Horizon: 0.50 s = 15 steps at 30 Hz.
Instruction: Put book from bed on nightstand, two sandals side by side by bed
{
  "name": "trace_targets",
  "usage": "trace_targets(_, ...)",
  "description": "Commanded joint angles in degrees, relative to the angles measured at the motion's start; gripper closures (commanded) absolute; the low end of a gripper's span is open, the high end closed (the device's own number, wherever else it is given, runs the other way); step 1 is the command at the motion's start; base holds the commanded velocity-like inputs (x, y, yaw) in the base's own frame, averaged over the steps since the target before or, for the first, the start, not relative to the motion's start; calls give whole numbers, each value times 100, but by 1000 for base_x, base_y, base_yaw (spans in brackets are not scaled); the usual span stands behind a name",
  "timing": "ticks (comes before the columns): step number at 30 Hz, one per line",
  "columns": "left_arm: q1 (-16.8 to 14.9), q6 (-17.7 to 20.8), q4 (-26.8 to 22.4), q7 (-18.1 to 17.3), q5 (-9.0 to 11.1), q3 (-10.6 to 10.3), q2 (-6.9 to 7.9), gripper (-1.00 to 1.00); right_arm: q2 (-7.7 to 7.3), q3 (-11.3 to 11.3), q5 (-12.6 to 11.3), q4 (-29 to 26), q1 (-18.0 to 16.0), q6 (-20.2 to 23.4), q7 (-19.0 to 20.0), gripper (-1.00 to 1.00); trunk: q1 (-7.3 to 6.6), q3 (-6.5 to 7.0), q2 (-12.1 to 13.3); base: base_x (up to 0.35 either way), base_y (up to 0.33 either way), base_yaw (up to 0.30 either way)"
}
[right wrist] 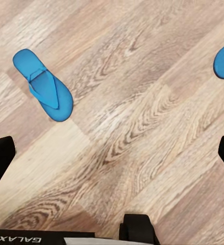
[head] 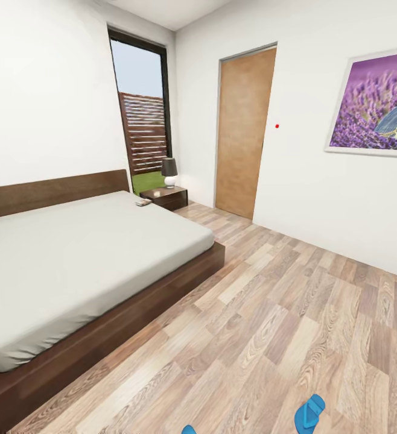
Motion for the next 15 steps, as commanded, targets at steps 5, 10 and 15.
trace_targets(5, -2, 22, -7, -17, -3, 1, 1, -100, 2, 40, 4, 12, -3, -4, -38, -100, 0, -6, -3, 2, -1, 242)
trace_targets(10, -2, 22, -4, -14, -3, -4, 0, -100, 3, 41, 5, 15, -3, -4, -38, -100, 0, -6, -3, 1, 0, 268)
trace_targets(15, -2, 20, 0, -11, -5, -8, 0, -100, 4, 41, 5, 17, -1, -4, -37, -100, 0, -6, -3, 0, -62, 274)
